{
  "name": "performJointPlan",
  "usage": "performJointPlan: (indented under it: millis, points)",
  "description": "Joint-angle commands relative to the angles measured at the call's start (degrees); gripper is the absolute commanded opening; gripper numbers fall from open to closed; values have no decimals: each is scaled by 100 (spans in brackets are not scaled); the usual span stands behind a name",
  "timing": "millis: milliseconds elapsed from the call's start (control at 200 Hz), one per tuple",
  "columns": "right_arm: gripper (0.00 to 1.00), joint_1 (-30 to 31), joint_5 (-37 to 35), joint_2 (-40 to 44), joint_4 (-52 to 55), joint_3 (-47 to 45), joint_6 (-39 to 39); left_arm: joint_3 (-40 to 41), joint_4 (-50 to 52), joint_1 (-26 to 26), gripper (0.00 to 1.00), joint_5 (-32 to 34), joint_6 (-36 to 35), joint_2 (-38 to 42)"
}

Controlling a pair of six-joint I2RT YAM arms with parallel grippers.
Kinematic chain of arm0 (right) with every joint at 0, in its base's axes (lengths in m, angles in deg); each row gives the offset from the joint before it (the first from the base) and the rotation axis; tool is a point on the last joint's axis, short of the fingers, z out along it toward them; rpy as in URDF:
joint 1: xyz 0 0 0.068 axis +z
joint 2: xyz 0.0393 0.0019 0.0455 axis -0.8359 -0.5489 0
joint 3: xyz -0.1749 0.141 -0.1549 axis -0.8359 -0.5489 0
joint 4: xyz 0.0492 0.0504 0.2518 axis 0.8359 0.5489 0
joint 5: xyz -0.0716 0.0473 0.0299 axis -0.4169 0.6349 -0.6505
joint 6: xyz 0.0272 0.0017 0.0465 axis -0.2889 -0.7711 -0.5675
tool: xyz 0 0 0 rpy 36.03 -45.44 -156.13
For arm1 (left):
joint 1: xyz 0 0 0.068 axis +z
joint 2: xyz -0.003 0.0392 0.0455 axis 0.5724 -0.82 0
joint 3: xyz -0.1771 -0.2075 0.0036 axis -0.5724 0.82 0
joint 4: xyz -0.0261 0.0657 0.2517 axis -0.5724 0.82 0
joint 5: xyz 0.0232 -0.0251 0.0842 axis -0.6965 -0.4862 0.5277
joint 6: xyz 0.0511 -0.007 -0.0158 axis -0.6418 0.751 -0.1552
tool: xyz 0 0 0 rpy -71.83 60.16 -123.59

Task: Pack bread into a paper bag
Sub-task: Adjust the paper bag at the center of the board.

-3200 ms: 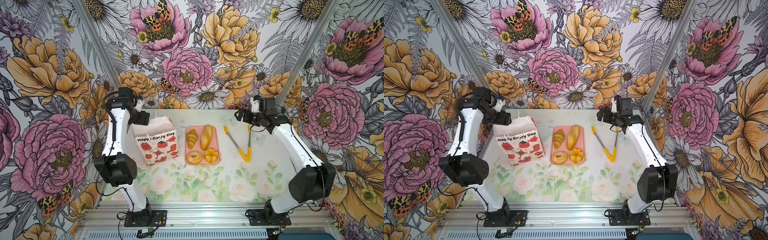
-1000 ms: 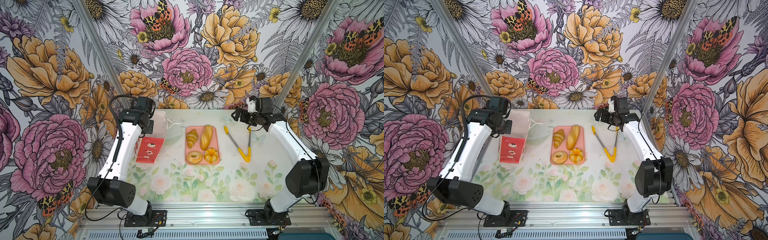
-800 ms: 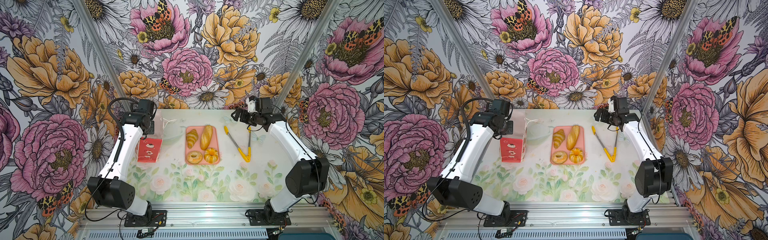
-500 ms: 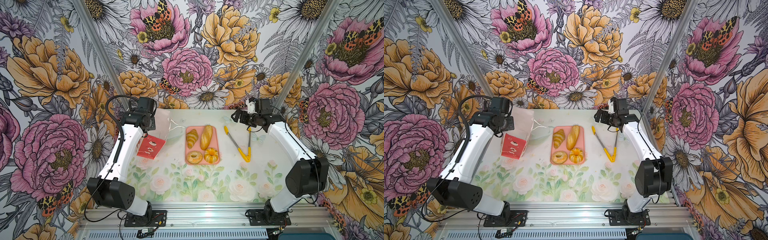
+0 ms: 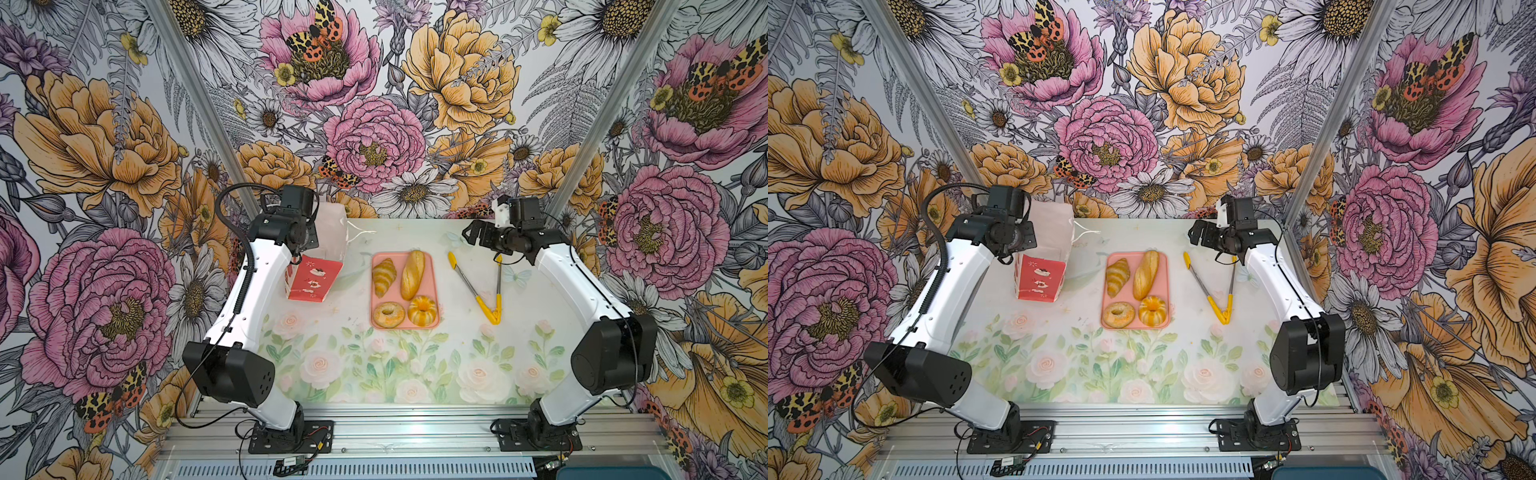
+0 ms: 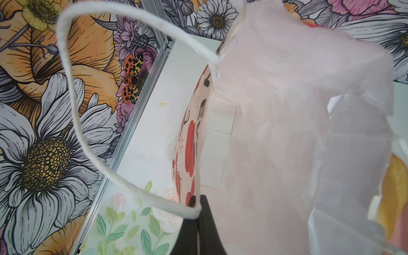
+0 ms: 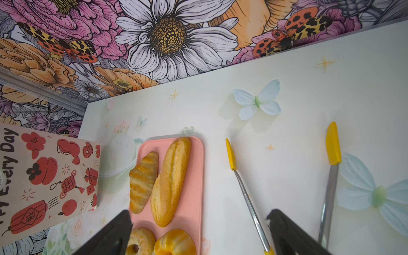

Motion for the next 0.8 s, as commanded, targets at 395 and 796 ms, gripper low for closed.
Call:
performJointPlan:
  millis: [395, 796]
  points:
    - [99, 55, -107, 99, -158, -195, -19, 70, -143, -77, 0, -694, 853, 478]
    - [99, 55, -111, 75, -290, -394, -97, 603, -99, -86, 0, -1442, 1298, 875]
